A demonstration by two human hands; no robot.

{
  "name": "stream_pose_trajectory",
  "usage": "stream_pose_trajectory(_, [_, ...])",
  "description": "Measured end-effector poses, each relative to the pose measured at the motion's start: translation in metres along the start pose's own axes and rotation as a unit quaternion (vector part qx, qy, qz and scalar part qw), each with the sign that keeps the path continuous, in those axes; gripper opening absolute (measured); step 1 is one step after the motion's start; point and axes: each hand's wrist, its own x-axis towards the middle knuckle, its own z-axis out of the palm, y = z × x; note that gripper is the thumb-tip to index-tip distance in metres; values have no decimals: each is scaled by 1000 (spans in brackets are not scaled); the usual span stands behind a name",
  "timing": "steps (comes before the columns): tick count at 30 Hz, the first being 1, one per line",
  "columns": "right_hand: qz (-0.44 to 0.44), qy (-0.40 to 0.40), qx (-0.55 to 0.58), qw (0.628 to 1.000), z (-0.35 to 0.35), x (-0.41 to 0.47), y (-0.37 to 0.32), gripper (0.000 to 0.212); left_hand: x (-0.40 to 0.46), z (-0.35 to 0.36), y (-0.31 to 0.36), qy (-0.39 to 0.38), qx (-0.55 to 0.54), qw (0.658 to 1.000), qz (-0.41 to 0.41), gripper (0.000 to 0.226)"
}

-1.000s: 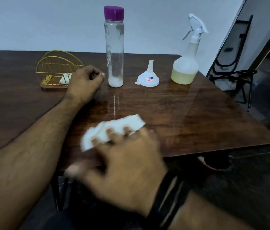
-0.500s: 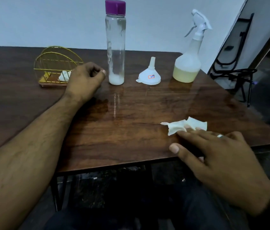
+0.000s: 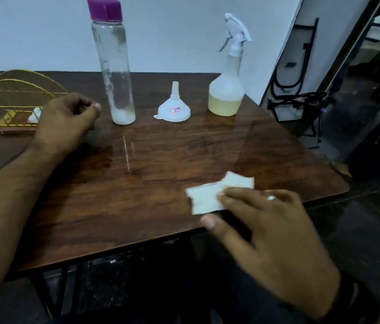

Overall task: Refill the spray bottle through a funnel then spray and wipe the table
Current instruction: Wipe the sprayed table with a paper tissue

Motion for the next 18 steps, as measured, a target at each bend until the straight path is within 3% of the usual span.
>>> stream_pose_trajectory(6, [183, -37, -110, 976, -22, -7, 92, 79, 2, -2, -2, -5, 9, 1000, -5, 16])
stream_pose_trajectory(8, [163, -21, -84, 983, -16, -4, 78, 76, 1, -2, 0, -4, 6, 1000, -8, 14])
stream_pose_trajectory(10, [89, -3, -21, 996, -6, -4, 34, 68, 1, -1, 0, 0, -11, 1000, -17, 15])
stream_pose_trajectory(13, [18, -1, 34, 999, 10, -14, -19, 72, 0, -2, -2, 1, -26, 999, -42, 21])
stream_pose_trajectory(18, [40, 26, -4, 999, 1, -20, 40, 56, -1, -4, -5, 0, -33, 998, -53, 29])
